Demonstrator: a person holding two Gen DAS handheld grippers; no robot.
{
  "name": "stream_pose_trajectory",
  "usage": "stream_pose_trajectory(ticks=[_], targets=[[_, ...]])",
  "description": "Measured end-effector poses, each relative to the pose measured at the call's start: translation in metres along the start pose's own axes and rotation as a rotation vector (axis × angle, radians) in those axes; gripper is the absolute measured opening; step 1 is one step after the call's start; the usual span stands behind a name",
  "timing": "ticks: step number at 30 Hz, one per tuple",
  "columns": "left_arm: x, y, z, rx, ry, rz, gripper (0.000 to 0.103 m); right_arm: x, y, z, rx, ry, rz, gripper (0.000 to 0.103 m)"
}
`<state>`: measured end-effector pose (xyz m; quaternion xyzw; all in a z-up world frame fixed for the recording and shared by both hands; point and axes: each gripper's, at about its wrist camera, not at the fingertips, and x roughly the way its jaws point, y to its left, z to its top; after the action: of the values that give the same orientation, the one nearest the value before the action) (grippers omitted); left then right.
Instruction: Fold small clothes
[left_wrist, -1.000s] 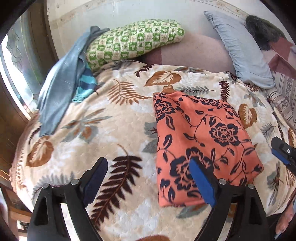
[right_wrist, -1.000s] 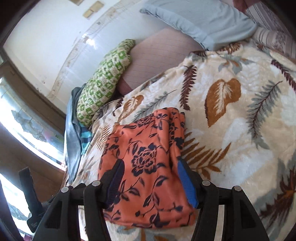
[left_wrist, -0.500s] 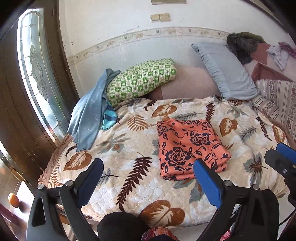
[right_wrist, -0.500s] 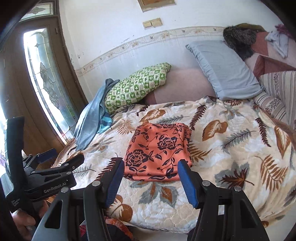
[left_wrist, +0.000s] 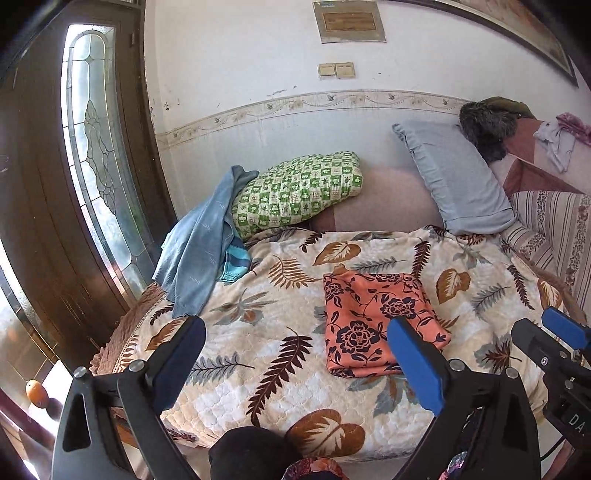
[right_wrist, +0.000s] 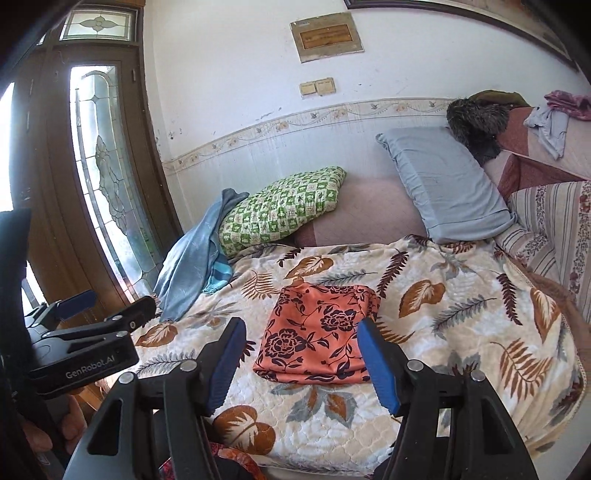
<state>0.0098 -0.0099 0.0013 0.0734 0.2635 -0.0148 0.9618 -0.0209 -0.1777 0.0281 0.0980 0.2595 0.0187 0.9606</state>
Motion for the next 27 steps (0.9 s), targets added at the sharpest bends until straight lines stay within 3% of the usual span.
stream_pose_trajectory(ticks=[7, 27], targets=[[0.016, -0.004, -0.005, -0.002, 0.049, -0.003, 0.099, 0.015, -0.005, -0.008, 0.013, 0.042, -0.012, 0.066], [0.041, -0.009, -0.003, -0.003, 0.080, -0.017, 0.099, 0.040, -0.010, -0.005, 0.010, 0.057, 0.001, 0.066]])
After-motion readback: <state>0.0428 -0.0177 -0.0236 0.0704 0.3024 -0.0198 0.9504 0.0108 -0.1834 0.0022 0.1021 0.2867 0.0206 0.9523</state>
